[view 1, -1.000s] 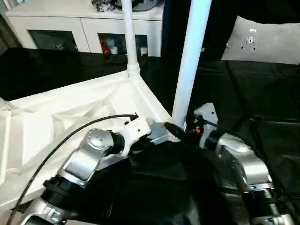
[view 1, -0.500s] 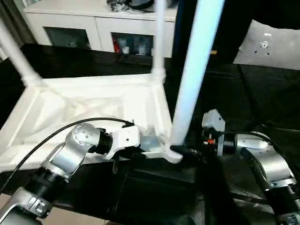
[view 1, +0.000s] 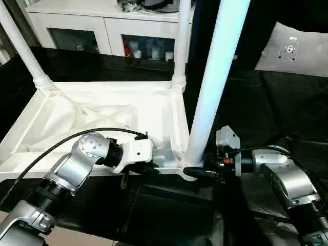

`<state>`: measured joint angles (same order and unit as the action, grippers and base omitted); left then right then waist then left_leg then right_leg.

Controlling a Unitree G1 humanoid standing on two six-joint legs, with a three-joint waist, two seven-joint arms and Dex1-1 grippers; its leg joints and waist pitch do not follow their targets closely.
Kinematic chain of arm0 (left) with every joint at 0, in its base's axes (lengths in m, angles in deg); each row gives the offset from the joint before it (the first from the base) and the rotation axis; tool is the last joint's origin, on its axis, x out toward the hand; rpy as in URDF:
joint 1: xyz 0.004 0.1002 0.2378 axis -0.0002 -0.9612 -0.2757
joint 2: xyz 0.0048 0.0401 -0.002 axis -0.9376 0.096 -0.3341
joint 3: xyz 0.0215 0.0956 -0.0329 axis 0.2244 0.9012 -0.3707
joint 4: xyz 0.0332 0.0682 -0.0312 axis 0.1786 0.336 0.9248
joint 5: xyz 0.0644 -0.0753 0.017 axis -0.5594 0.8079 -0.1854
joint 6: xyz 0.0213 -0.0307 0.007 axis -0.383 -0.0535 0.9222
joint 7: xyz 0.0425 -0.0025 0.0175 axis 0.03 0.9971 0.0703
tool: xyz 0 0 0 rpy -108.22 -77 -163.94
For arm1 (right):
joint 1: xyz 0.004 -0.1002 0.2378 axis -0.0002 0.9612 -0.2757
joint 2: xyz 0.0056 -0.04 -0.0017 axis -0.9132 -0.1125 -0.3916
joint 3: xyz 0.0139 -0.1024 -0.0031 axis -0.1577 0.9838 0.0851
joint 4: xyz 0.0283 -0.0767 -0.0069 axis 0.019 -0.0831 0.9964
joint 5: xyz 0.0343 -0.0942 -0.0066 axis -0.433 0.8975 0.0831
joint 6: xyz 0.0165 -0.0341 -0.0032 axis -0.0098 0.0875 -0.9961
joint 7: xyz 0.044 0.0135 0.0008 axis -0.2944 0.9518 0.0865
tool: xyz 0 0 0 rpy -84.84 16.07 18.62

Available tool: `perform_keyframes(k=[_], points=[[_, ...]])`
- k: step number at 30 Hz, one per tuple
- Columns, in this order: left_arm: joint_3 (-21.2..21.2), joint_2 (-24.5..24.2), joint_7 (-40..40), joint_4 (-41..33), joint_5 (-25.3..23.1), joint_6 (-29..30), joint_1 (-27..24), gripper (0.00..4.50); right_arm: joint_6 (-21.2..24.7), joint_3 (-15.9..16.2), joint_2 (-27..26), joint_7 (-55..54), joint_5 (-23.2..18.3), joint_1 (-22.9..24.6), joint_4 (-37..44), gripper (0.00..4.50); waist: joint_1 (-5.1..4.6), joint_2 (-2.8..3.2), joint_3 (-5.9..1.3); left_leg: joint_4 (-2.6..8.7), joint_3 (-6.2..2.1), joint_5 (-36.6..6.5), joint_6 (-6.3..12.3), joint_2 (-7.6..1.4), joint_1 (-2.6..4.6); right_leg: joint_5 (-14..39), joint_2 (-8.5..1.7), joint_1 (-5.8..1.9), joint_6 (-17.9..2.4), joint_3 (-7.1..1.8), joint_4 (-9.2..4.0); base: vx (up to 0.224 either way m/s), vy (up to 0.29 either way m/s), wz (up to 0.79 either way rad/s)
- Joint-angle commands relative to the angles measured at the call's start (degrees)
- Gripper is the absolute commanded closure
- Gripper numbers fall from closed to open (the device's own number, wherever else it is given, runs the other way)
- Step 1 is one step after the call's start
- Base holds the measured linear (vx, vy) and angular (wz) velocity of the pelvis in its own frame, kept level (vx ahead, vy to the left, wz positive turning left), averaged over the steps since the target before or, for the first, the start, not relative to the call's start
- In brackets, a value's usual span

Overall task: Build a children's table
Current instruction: Rotate leg to tighten

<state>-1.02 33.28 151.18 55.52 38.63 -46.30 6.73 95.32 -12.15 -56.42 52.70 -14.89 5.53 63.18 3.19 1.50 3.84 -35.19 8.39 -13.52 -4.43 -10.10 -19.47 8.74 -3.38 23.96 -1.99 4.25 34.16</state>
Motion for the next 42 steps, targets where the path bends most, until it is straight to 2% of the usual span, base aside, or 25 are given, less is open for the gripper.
perform_keyframes(k=[1, 3, 5, 12, 16, 18, 20, 21, 23, 24, 25, 26, 27, 28, 29, 30, 31, 33, 34, 35, 38, 42], points=[[0.41, -0.98, 1.44, -1.83, -0.78, -1.3, -0.66, 4.5, 0.84, 0.43, 0.46, 0.94, -0.84, 0.06, 1.3, 1.26, -0.21, -0.58, -3.54, 4.17, 0.04, -3.79, 5.28, -2.19, -0.85, 19.76, -4.17, -3.85, -9.73, -2.83, -4.23, 0.0, 0.0, 0.0], [0.48, -1.1, 1.65, -1.54, -0.79, -1.29, -0.71, 4.5, 1.22, 0.64, 0.48, 1.31, -0.91, -0.09, 0.94, 1.33, -0.26, -0.54, -3.37, 4.26, 0.06, -4.4, 5.12, -2.12, -0.83, 21.2, -4.11, -3.79, -9.21, -2.82, -4.5, 0.0, 0.0, 0.0], [0.48, -1.19, 1.66, -1.71, -0.76, -1.25, -0.87, 4.5, 1.39, 0.65, 0.46, 1.39, -0.96, 0.04, 0.97, 1.6, -0.27, -0.52, -3.36, 4.29, 0.02, -4.73, 5.0, -2.16, -0.77, 21.56, -4.12, -3.77, -9.11, -2.82, -4.52, 0.0, 0.0, 0.0], [0.56, -1.56, 1.17, -2.5, -0.77, -0.35, -1.8, 4.5, 1.56, 1.42, -0.09, 0.25, -0.44, 1.33, 1.91, 2.05, -0.38, -0.24, -3.17, 4.44, -0.03, -5.1, 4.8, -2.18, -0.82, 20.56, -4.11, -3.79, -9.41, -2.85, -4.57, 0.0, 0.0, 0.0], [-1.41, 0.27, -2.54, -3.78, 0.37, 4.05, -2.7, 4.5, 3.23, 1.17, -2.36, -4.33, -0.16, 3.04, 3.35, 2.1, -0.57, -0.25, -2.87, 4.63, -0.02, -6.13, 4.4, -2.12, -0.77, 22.34, -4.06, -3.74, -9.05, -2.82, -4.84, 0.0, 0.0, 0.0], [-3.47, 2.78, -6.54, -5.73, 1.89, 8.89, -3.45, 4.5, 4.37, 0.26, -5.45, -10.72, 0.78, 3.98, 3.62, 2.12, -0.89, -0.3, -2.49, 4.84, -0.06, -7.78, 3.65, -2.06, -0.71, 26.43, -4.13, -3.62, -7.95, -2.73, -5.24, 0.0, 0.0, 0.0], [-4.84, 5.02, -10.34, -7.59, 2.28, 12.68, -3.99, 4.5, 5.42, -0.63, -8.74, -17.05, 1.88, 4.32, 3.34, 2.12, -1.48, 0.01, -1.95, 5.04, -0.13, -10.12, 2.7, -1.83, -0.5, 31.17, -3.98, -3.16, -6.45, -2.5, -5.87, 0.0, 0.0, 0.0], [-5.52, 6.34, -12.45, -8.58, 2.27, 14.56, -4.24, 4.5, 6.02, -1.14, -10.65, -20.3, 2.27, 4.38, 3.13, 2.12, -2.02, -0.26, -1.87, 4.9, -0.27, -11.72, 1.99, -1.43, -0.47, 35.53, -3.94, -3.19, -4.46, -2.14, -6.42, 0.0, 0.0, 0.0], [-6.71, 9.9, -17.78, -10.6, 1.47, 18.8, -4.37, 4.5, 7.74, -2.5, -15.5, -27.5, 2.51, 4.0, 2.5, 2.13, -2.75, -0.28, -1.85, 4.99, -0.63, -12.42, 1.73, -1.17, -0.7, 38.24, -4.0, -3.25, -2.39, -1.74, -7.0, 0.0, 0.0, 0.0], [-7.38, 12.02, -20.7, -11.32, 1.04, 21.05, -4.32, 4.5, 8.45, -3.3, -17.94, -31.07, 2.58, 3.64, 1.98, 2.13, -3.51, -0.09, -1.85, 5.11, -0.72, -12.51, 1.73, -1.33, -0.7, 37.31, -3.96, -3.21, -2.47, -1.7, -6.98, 0.0, 0.0, 0.0], [-8.24, 16.48, -25.96, -12.64, 0.05, 25.17, -4.15, 4.5, 9.23, -5.09, -22.98, -38.77, 3.04, 2.49, 0.31, 2.13, -3.78, -0.17, -1.91, 5.13, -0.76, -12.49, 1.84, -1.43, -0.69, 36.57, -3.95, -3.18, -2.67, -1.66, -7.02, 0.0, 0.0, 0.0], [-8.57, 18.58, -28.29, -13.16, -0.29, 26.95, -4.02, 4.5, 9.33, -5.79, -25.17, -42.28, 3.44, 1.91, -0.53, 2.13, -4.4, 0.03, -1.96, 5.17, -0.81, -12.2, 1.72, -1.54, -0.77, 34.91, -4.0, -3.1, -3.6, -1.58, -6.96, 0.0, 0.0, 0.0], [-8.65, 19.65, -29.45, -13.31, -0.48, 27.69, -3.89, 4.5, 9.23, -6.02, -26.18, -43.87, 3.71, 1.61, -0.96, 2.14, -4.82, 0.0, -2.04, 5.28, -1.0, -12.36, 2.09, -1.59, -1.07, 33.48, -4.05, -3.35, -3.96, -1.56, -6.9, 0.0, 0.0, 0.0], [-8.82, 21.87, -32.0, -13.24, -1.01, 28.78, -3.45, 4.5, 8.87, -6.34, -28.04, -46.62, 4.3, 0.97, -1.88, 2.14, -4.94, -0.08, -2.12, 5.28, -1.0, -12.32, 2.34, -1.62, -1.09, 32.36, -4.05, -3.37, -4.34, -1.59, -6.78, 0.0, 0.0, 0.0], [-9.08, 24.3, -34.93, -12.66, -1.54, 29.28, -2.72, 4.5, 8.12, -6.63, -29.91, -49.47, 5.13, 0.2, -3.07, 2.14, -5.16, -0.09, -2.3, 5.23, -0.87, -11.45, 2.99, -1.67, -1.07, 29.4, -4.05, -3.3, -5.45, -1.86, -6.6, 0.0, 0.0, 0.0], [-8.87, 25.52, -36.09, -12.13, -1.83, 28.99, -2.22, 4.5, 7.0, -6.74, -30.68, -51.64, 6.27, -0.37, -4.14, 2.14, -5.28, -0.34, -2.45, 5.11, -0.64, -10.01, 3.71, -1.63, -1.17, 26.37, -4.02, -3.31, -6.69, -2.11, -6.48, 0.0, 0.0, 0.0], [-8.71, 26.22, -36.76, -11.89, -2.01, 28.99, -1.9, 4.5, 6.32, -6.89, -31.19, -53.17, 7.18, -0.76, -4.82, 2.14, -5.32, -0.29, -2.49, 5.03, -0.52, -8.7, 4.28, -1.66, -1.22, 23.98, -4.03, -3.29, -7.83, -2.25, -6.2, 0.0, 0.0, 0.0], [-7.9, 26.34, -36.91, -11.07, -2.84, 28.11, -1.06, 4.5, 3.83, -6.74, -30.84, -52.97, 8.04, -1.16, -6.09, 2.14, -5.03, -0.38, -2.67, 4.79, -0.21, -7.15, 5.41, -1.42, -1.13, 21.91, -4.08, -3.38, -8.52, -2.42, -6.08, 0.0, 0.0, 0.0], [-7.51, 25.85, -36.44, -10.67, -3.4, 28.03, -0.55, 4.5, 3.45, -6.93, -30.16, -52.63, 8.35, -1.14, -6.3, 2.14, -4.79, -0.21, -2.73, 4.74, -0.11, -6.11, 6.21, -1.52, -1.12, 20.69, -4.02, -3.35, -8.98, -2.45, -5.99, 0.0, 0.0, 0.0], [-7.51, 25.85, -36.44, -10.67, -3.4, 28.03, -0.55, 4.5, 3.45, -6.93, -30.16, -52.63, 8.35, -1.14, -6.3, 1.59, -4.67, -0.22, -2.71, 4.76, -0.15, -5.49, 6.4, -1.54, -1.22, 19.91, -4.0, -3.44, -9.26, -2.47, -5.8, 0.0, 0.0, 0.0], [-7.71, 24.76, -35.9, -10.6, -4.35, 28.41, -0.4, 4.5, 3.11, -8.65, -29.79, -52.42, 8.16, -1.23, -6.11, 1.25, -4.08, 0.18, -3.1, 4.59, -0.19, -2.55, 7.06, -1.65, -1.38, 14.3, -3.99, -3.85, -11.01, -2.55, -4.95, 0.0, 0.0, 0.0], [-7.87, 19.92, -33.69, -9.93, -4.53, 27.27, -0.73, 4.5, 0.41, -10.21, -24.9, -46.68, 6.42, -0.13, -3.83, 0.91, -3.9, 0.31, -3.45, 4.35, -0.31, -0.01, 8.43, -1.86, -1.66, 8.9, -3.99, -4.16, -12.77, -2.41, -4.28, 0.0, 0.0, 0.0]])
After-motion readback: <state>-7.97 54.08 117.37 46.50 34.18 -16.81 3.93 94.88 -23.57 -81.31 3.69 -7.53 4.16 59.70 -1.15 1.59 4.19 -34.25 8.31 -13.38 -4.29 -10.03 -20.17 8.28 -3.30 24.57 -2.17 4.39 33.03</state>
